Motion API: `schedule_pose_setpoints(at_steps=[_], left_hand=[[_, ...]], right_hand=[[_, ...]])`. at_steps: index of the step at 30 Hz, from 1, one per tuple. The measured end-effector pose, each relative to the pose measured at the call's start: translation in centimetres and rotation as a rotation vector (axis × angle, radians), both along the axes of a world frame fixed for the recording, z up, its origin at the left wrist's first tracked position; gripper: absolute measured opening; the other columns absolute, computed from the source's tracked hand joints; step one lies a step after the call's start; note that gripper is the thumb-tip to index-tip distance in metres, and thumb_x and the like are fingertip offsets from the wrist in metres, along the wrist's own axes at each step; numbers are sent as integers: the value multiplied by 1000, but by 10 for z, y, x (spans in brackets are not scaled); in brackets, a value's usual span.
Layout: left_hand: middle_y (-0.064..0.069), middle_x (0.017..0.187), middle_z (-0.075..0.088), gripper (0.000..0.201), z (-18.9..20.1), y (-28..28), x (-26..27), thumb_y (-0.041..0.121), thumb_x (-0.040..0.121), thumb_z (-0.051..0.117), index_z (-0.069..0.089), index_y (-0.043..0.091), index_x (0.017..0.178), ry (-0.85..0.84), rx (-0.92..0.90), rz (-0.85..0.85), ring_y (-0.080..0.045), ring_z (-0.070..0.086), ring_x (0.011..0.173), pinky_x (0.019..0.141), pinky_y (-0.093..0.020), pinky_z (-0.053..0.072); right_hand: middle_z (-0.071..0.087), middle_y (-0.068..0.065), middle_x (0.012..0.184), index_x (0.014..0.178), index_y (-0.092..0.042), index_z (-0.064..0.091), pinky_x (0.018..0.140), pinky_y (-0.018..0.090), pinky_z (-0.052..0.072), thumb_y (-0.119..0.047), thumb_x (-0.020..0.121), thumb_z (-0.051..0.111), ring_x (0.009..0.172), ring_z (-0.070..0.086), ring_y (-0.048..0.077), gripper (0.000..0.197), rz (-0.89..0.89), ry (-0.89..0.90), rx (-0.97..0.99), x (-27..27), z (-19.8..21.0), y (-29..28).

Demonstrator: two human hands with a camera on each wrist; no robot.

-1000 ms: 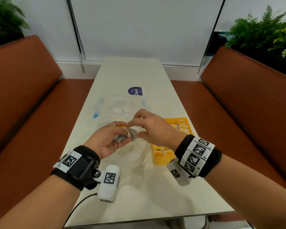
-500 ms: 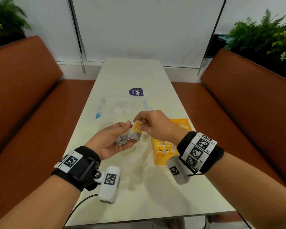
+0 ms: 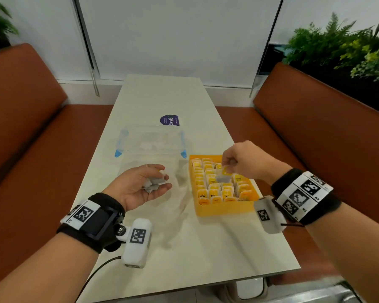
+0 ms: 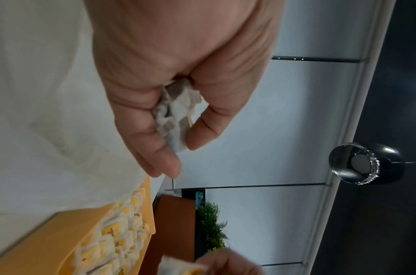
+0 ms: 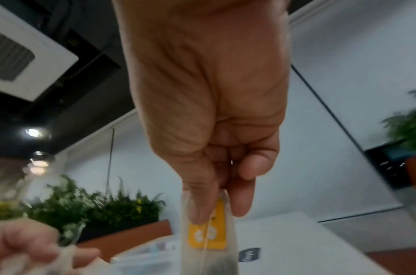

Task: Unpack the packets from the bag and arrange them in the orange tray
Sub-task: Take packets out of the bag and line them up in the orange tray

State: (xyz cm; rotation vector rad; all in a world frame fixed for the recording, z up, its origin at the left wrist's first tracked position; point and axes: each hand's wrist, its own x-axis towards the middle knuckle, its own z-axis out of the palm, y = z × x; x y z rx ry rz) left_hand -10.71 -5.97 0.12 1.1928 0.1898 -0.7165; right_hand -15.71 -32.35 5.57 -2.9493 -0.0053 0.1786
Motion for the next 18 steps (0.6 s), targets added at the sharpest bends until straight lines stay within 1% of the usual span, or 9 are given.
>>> schedule_pose_setpoints(at_steps=[2, 3, 6, 9, 11, 14, 17, 18], left_hand=[[-20, 93, 65, 16, 0, -1, 1, -2, 88, 54, 58, 5, 102, 24, -8, 27, -39, 67, 84, 64, -34, 60], [-20, 94, 65, 12, 0, -1, 2, -2, 89, 54, 57, 5, 99, 30, -2, 33, -40, 66, 85, 64, -34, 60], [-23, 102, 67, 4, 2, -5, 0, 0, 91, 52, 53, 4, 91, 43, 14, 32, -41, 66, 88, 66, -36, 58], [-23, 107, 67, 4, 1, -8, -1, 3, 93, 52, 54, 3, 89, 42, 23, 11, -40, 66, 90, 63, -35, 59], [-23, 108, 68, 6, 1, -9, -1, 4, 93, 52, 55, 4, 88, 32, 27, 2, -40, 66, 92, 63, -34, 58], [-25, 108, 66, 6, 0, -9, -1, 3, 91, 54, 56, 4, 86, 20, 36, 8, -39, 67, 89, 62, -33, 59], [-25, 105, 63, 2, -1, -7, -2, 2, 89, 58, 58, 3, 87, 26, 46, 35, -39, 67, 87, 65, -35, 58], [-23, 103, 63, 3, -1, -6, -2, 2, 89, 59, 58, 4, 87, 25, 49, 40, -39, 67, 87, 64, -35, 59]], right_hand=[[64, -6, 82, 92, -18, 69, 68, 26, 47, -16, 83, 68, 83, 62, 17, 9, -59, 54, -121, -4, -10, -21], [65, -4, 86, 93, -18, 69, 70, 28, 48, -16, 84, 66, 85, 63, 19, 10, -87, 86, -166, -6, -15, -29], [68, 0, 93, 96, -18, 69, 75, 31, 53, -13, 85, 63, 86, 63, 20, 14, -144, 171, -217, -13, -32, -43], [68, 1, 97, 98, -20, 68, 78, 34, 56, -12, 85, 60, 88, 64, 21, 17, -158, 227, -262, -16, -50, -47], [67, 1, 101, 101, -21, 68, 78, 35, 56, -11, 86, 58, 89, 64, 22, 21, -157, 248, -287, -16, -62, -46], [64, 3, 105, 108, -20, 65, 75, 32, 54, -11, 88, 54, 92, 63, 24, 24, -160, 289, -321, -15, -74, -43], [62, 6, 110, 114, -19, 61, 73, 31, 51, -9, 89, 53, 96, 62, 26, 27, -177, 318, -337, -14, -81, -44], [62, 6, 110, 114, -19, 60, 72, 30, 51, -8, 89, 53, 96, 62, 26, 29, -180, 321, -339, -13, -83, -45]])
